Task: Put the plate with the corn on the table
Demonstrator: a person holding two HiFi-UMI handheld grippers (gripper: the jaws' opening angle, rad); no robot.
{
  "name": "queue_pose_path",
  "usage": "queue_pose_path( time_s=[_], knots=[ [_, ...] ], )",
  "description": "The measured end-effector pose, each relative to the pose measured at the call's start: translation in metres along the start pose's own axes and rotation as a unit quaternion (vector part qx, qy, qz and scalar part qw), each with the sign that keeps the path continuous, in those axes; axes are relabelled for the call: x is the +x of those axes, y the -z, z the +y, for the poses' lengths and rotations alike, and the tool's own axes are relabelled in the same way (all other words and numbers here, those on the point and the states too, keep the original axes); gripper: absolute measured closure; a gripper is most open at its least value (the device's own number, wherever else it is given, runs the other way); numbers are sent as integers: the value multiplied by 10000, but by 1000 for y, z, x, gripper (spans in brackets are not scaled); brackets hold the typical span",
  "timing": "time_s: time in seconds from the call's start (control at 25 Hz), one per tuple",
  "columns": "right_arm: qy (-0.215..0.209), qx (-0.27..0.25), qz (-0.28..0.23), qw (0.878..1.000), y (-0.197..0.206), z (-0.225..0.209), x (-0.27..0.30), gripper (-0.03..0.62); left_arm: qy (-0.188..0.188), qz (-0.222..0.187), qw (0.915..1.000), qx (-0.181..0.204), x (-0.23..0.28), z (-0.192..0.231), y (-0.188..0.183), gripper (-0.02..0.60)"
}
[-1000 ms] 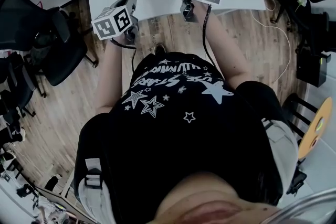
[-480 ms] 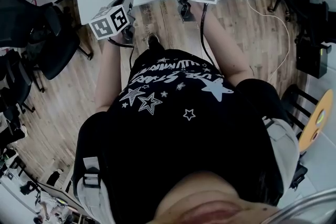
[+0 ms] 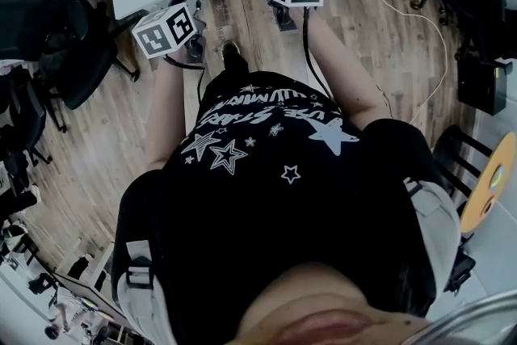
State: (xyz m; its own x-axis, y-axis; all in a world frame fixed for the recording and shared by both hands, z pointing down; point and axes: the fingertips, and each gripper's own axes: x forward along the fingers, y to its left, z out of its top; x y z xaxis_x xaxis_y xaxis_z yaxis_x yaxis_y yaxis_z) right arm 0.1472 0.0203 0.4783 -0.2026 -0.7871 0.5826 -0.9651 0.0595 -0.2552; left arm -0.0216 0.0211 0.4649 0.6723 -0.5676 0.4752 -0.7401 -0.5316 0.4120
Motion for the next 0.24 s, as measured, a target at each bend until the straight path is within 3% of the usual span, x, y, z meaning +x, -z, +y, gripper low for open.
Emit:
queue_pose_path(
  time_s=[0.24],
  knots=[
    [-7,-356,-61,9993,29,9,-43,588,-6,-66,10000,33,-30,-33,27,577]
  ],
)
